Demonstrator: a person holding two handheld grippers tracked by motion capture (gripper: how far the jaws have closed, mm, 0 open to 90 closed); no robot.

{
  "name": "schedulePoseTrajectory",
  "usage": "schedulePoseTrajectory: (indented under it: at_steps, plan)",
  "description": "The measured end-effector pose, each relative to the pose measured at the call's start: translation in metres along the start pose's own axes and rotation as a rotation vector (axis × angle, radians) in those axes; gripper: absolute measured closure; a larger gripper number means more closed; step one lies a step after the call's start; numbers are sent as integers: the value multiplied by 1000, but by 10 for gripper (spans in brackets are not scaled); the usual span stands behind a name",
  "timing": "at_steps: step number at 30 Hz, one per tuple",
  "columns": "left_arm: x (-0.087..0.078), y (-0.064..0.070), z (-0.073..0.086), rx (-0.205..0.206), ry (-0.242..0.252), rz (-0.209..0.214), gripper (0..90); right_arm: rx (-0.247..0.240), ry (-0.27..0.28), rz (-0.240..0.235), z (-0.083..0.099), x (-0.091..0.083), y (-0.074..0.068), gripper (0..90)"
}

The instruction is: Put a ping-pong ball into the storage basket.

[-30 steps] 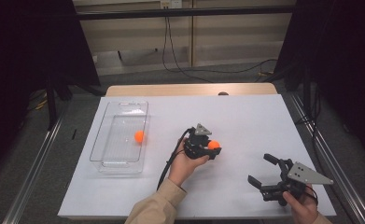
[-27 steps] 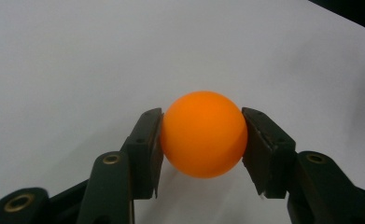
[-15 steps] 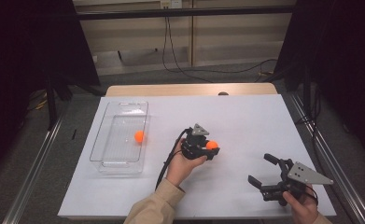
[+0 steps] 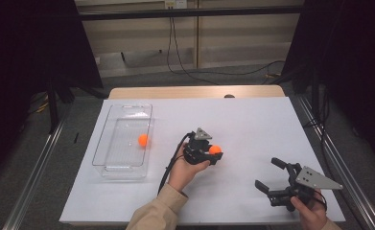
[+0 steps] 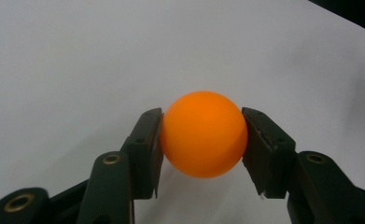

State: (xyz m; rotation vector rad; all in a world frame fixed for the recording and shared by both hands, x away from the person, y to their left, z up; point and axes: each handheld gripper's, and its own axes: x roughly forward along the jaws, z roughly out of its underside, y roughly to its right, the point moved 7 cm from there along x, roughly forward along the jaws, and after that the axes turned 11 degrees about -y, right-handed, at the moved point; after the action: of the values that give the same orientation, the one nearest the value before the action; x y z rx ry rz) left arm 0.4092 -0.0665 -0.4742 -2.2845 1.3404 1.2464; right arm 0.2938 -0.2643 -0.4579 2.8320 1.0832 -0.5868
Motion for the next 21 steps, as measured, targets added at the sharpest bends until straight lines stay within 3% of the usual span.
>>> schedulePoseTrajectory:
  at_steps: [21]
  plan:
    - [-13, -9, 5, -22, 13, -12, 508, -1, -2, 0, 0, 0, 0, 19]
